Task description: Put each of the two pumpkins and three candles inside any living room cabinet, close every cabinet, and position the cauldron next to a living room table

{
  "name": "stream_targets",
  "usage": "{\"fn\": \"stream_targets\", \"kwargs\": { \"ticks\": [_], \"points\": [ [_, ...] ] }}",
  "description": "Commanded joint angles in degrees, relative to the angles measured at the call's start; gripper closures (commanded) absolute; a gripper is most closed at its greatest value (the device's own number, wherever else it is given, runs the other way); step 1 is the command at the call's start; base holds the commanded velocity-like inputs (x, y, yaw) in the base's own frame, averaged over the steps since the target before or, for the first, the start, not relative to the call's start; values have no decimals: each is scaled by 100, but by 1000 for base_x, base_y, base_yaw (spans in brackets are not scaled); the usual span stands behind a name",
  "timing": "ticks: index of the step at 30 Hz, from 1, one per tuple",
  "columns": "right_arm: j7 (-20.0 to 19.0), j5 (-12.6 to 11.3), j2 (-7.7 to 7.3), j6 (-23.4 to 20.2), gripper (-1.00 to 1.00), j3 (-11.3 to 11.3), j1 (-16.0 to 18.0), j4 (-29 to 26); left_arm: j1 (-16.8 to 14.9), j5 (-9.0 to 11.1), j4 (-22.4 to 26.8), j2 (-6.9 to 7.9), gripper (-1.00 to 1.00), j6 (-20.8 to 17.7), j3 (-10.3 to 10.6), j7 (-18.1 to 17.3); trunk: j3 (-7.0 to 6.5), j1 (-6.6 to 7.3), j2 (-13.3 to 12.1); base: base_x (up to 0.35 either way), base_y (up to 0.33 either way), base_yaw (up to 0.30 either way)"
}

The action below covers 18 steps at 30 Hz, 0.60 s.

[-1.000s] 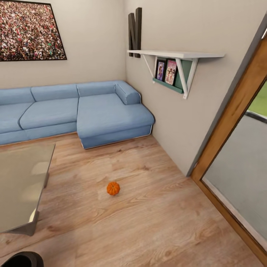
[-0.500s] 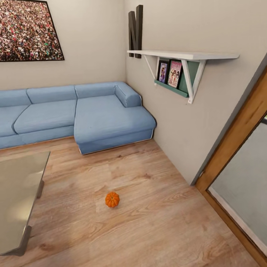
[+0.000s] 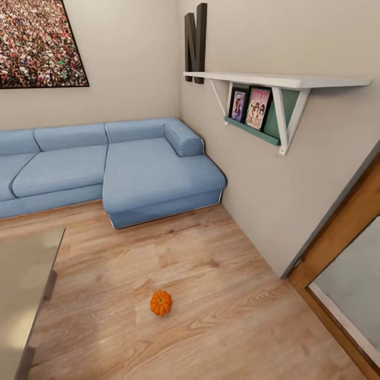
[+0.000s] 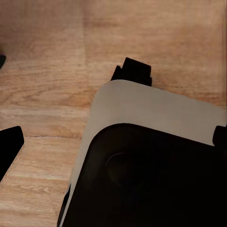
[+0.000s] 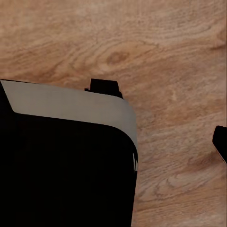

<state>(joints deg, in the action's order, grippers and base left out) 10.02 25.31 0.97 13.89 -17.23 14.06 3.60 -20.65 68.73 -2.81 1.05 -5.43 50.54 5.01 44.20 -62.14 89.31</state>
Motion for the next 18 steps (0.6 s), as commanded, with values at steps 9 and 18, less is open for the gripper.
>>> {"fn": "stream_targets", "kwargs": {
  "ticks": [9, 18],
  "points": [
    [0, 0, -2, 13, -100, 0, 0, 0, 0, 12, 0, 8, -100, 22, 0, 7, 0, 0, 0, 228, 28, 0],
    [0, 0, 0, 32, -100, 0, 0, 0, 0, 16, 0, 9, -100, 24, 0, 9, 0, 0, 0, 1, 0, 68]
  ]
}}
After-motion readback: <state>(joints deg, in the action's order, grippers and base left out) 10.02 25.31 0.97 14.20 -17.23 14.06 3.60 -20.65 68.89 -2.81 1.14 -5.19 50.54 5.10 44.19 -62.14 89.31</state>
